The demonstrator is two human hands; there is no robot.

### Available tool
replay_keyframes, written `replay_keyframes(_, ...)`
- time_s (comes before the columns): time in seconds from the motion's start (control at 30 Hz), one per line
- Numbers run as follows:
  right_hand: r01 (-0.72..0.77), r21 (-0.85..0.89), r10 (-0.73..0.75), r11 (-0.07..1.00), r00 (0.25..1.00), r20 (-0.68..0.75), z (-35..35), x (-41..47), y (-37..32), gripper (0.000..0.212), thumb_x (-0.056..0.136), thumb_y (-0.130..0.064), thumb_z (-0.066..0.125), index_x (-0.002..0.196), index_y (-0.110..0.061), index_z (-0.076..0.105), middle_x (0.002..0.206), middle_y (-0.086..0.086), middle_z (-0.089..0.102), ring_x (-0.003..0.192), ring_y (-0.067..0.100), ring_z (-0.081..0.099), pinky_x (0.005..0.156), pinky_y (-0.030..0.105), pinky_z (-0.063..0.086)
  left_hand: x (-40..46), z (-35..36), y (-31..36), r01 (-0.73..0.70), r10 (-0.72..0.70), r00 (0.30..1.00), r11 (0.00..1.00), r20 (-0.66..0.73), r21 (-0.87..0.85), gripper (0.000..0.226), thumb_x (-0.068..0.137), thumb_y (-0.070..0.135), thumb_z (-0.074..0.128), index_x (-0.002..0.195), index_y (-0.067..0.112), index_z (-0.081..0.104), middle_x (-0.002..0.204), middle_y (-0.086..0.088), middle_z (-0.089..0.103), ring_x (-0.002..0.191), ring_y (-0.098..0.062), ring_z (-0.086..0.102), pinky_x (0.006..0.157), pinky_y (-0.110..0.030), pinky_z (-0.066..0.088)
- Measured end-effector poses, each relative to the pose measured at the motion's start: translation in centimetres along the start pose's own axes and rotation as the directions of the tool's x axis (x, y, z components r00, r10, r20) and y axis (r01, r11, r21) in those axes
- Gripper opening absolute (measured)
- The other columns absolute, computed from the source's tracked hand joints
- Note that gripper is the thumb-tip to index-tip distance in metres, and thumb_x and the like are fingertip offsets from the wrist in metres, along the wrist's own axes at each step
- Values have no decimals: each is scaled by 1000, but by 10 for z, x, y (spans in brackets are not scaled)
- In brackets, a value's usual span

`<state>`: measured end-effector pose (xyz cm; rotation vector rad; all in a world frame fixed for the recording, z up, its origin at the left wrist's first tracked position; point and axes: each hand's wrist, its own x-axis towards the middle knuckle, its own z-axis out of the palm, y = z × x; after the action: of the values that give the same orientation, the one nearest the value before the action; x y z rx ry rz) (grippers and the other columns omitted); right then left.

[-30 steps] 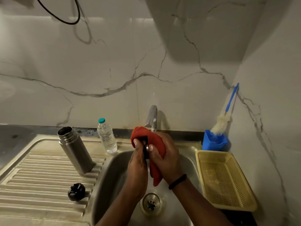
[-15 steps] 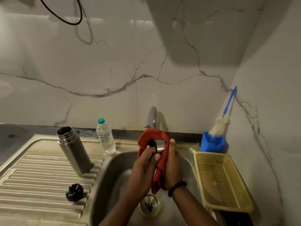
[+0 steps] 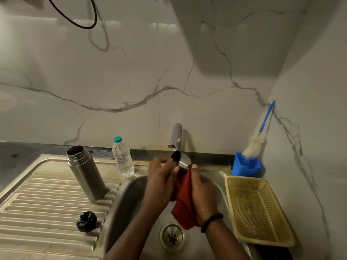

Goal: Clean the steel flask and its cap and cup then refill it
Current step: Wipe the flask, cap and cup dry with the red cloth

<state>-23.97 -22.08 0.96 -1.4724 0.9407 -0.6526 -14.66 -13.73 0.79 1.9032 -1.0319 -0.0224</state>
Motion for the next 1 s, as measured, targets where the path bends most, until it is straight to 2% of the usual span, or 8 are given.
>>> replay_keyframes(0.07, -136, 277, 127, 951, 991, 51, -4, 3, 3, 61, 81, -69, 47, 87, -11, 68, 77, 11, 63, 68, 24, 60, 65, 38, 55, 3, -10, -1, 207, -202, 978, 945, 47, -252, 17, 103, 34, 46, 107, 33, 62, 128, 7, 49, 113, -4, 48, 90, -18, 38)
replay_keyframes(0.13, -190, 458, 191, 868, 981, 45, -9, 7, 3, 68, 70, -74, 52, 98, -14, 69, 85, 11, 68, 76, 28, 64, 74, 48, 57, 0, -14, -2, 358, -303, 932, 690, 198, -630, 29, 105, 36, 40, 120, 26, 62, 127, -1, 65, 117, -17, 62, 93, -28, 47)
replay_keyframes(0.23, -150, 568, 160, 810, 987, 32, -12, 7, 1, 61, 84, -71, 43, 112, -22, 63, 98, 2, 71, 85, 20, 68, 66, 36, 55, -8, -10, -2, 441, -370, 880, 405, 297, -801, 38, 107, 34, 36, 131, 13, 58, 123, -11, 71, 118, -26, 66, 102, -44, 48)
replay_keyframes(0.4, -200, 509, 95, 837, 970, 225, -2, -3, 0, 64, 80, -74, 41, 121, -27, 61, 113, 9, 71, 103, 29, 69, 91, 53, 54, -19, 5, 5, 412, -322, 907, 543, 272, -731, 38, 94, 41, 49, 109, 9, 65, 95, -2, 72, 88, -16, 67, 85, -34, 51)
replay_keyframes(0.67, -346, 513, 170, 785, 918, 359, -1, -5, 8, 49, 90, -61, 44, 118, -26, 63, 108, 10, 73, 104, 30, 68, 84, 48, 57, -21, 8, -16, 97, -75, 995, 911, 71, -401, 32, 90, 48, 64, 114, 28, 67, 131, 16, 54, 123, -7, 53, 98, -33, 54)
replay_keyframes(0.83, -298, 538, 88, 788, 920, 382, -2, -9, 13, 47, 92, -56, 42, 117, -26, 67, 114, 12, 71, 106, 30, 68, 90, 52, 55, -22, 6, -10, 85, -119, 992, 882, -44, -463, 52, 74, 32, 84, 117, 31, 55, 120, 18, 64, 113, -6, 62, 90, -16, 51)
replay_keyframes(0.93, -251, 516, 57, 819, 930, 362, 0, -8, 18, 36, 92, -54, 46, 110, -33, 70, 113, 8, 72, 106, 29, 68, 93, 60, 51, -17, 2, -7, 131, -146, 989, 861, 8, -492, 71, 73, 30, 88, 128, 33, 43, 121, 28, 59, 114, 6, 58, 90, -10, 48)
replay_keyframes(1.0, -207, 498, 28, 842, 939, 343, 0, -7, 18, 37, 93, -52, 45, 117, -32, 64, 114, 6, 72, 105, 27, 69, 93, 59, 51, -14, 0, -7, 197, -189, 979, 783, 76, -589, 72, 72, 29, 89, 127, 30, 43, 121, 17, 63, 110, 0, 62, 84, -17, 54)
